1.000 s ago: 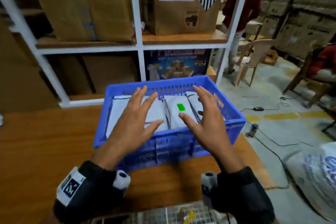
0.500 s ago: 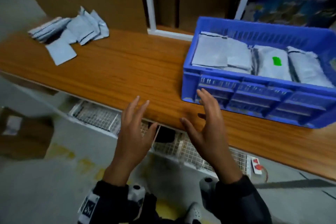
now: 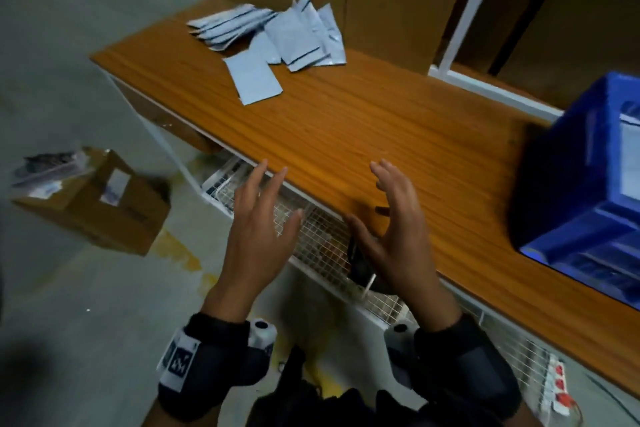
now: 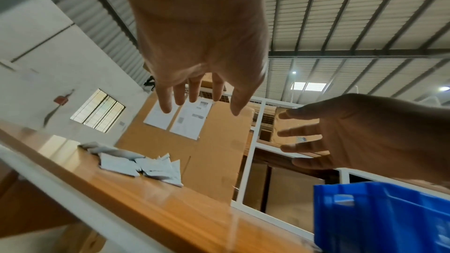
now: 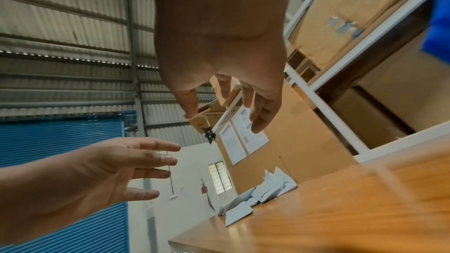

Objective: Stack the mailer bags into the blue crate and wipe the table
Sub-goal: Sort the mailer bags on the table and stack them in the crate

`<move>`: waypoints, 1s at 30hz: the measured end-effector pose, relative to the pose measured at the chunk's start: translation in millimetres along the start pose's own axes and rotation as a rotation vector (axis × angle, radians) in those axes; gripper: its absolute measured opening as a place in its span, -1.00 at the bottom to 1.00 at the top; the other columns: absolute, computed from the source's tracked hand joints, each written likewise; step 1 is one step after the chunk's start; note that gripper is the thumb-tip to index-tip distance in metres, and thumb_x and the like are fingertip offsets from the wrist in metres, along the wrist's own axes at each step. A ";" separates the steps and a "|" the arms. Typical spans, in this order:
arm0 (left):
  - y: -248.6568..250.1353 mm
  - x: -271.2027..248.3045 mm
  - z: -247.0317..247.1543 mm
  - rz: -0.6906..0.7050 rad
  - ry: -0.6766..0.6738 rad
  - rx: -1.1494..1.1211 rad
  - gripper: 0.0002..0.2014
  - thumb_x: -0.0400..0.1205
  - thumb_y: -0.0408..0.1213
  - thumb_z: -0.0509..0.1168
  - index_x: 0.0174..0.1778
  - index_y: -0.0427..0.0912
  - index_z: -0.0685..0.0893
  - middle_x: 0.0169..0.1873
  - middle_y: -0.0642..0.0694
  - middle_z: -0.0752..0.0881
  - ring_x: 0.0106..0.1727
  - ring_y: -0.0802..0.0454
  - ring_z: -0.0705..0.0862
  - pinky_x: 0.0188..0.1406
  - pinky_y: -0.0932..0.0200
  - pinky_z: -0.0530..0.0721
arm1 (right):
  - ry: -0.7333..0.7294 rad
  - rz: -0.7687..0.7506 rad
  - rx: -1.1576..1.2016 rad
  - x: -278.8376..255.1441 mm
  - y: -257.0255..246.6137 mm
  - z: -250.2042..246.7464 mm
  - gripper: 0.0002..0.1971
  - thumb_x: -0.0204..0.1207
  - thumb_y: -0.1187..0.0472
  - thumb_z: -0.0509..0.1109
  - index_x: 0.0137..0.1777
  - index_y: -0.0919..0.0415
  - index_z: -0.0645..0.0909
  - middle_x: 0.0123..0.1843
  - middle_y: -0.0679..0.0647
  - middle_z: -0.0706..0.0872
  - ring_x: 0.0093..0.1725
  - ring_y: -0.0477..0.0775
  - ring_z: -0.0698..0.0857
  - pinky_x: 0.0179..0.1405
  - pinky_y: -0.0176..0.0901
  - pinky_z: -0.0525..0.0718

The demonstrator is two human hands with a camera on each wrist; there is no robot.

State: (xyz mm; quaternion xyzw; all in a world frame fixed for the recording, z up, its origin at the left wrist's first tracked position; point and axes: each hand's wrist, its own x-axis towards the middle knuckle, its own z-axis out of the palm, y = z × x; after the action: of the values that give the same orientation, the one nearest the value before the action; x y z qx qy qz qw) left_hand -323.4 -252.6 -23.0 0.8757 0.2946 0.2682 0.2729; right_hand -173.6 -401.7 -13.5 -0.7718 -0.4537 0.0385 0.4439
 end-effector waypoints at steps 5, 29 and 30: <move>-47.3 39.4 -31.3 0.015 0.002 0.046 -0.42 0.68 -0.01 0.22 0.64 -0.02 0.32 0.67 -0.07 0.19 0.65 -0.07 0.20 0.40 0.02 0.40 | -0.052 -0.019 -0.022 54.5 -25.3 42.8 -0.23 0.51 -0.28 0.23 0.67 0.04 0.24 0.66 0.04 0.25 0.57 0.06 0.37 0.32 0.21 0.63; -239.7 402.1 24.1 -0.615 -0.256 0.156 -0.17 0.60 0.32 0.19 0.58 -0.28 0.29 0.47 -0.35 0.49 0.44 -0.33 0.50 0.37 -0.18 0.55 | -0.157 0.220 -0.054 425.4 73.4 168.2 -0.36 0.55 0.01 0.48 0.60 -0.01 0.35 0.60 0.00 0.41 0.50 0.06 0.47 0.47 0.10 0.54; -252.7 410.4 32.1 -0.648 -0.240 0.115 -0.02 0.48 0.48 0.17 0.59 -0.24 0.25 0.45 -0.34 0.53 0.42 -0.33 0.53 0.36 -0.21 0.57 | -0.142 0.228 -0.035 439.0 80.4 173.2 -0.39 0.55 0.03 0.48 0.58 0.01 0.39 0.58 0.01 0.44 0.48 0.07 0.49 0.47 0.09 0.54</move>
State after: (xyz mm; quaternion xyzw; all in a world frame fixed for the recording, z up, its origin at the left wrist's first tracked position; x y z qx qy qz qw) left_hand -116.5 180.2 -79.6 0.7759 0.5378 0.0458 0.3265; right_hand 56.9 17.6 -25.1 -0.8213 -0.3941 0.1354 0.3897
